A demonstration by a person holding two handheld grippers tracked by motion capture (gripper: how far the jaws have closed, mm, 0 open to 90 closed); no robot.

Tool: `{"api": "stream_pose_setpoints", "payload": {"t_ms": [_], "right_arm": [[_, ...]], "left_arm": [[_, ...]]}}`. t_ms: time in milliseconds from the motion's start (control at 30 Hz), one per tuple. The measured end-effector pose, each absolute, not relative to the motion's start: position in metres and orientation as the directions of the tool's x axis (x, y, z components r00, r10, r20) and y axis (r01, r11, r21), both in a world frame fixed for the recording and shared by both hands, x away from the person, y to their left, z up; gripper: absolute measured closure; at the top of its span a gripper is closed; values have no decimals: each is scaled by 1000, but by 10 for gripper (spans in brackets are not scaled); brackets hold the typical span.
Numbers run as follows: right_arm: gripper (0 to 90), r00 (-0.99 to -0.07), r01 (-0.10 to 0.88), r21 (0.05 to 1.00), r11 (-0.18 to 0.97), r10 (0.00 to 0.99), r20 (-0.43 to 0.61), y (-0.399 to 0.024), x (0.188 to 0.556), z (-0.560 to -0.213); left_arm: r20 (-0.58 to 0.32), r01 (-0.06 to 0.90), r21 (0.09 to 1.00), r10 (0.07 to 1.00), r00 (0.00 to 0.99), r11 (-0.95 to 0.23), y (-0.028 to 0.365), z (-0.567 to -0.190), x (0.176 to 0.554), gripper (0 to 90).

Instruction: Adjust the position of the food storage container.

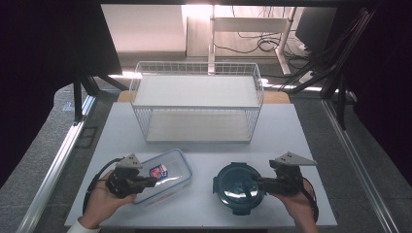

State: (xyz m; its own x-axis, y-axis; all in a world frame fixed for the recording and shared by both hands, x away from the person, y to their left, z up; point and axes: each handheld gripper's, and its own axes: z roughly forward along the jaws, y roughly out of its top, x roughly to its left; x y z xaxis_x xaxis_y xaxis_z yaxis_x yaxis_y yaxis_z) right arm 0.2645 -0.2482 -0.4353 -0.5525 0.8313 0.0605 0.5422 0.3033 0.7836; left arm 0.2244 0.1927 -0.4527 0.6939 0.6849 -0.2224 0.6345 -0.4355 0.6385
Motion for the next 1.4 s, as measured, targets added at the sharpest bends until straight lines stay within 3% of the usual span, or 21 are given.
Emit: {"api": "stream_pose_setpoints", "payload": {"t_ms": [300,900,1400], "right_arm": [[199,-551,538,787,300,833,59,-249,264,-434],[204,-554,526,797,298,831,55,-249,262,-431],[204,-563,516,803,298,825,56,-245,259,-427]], "left_arm": [[-152,596,596,652,742,-539,171,-471,189,900],[-63,612,539,697,715,-579,163,-496,188,900],[-83,648,543,733,675,-535,181,-503,201,900]]}}
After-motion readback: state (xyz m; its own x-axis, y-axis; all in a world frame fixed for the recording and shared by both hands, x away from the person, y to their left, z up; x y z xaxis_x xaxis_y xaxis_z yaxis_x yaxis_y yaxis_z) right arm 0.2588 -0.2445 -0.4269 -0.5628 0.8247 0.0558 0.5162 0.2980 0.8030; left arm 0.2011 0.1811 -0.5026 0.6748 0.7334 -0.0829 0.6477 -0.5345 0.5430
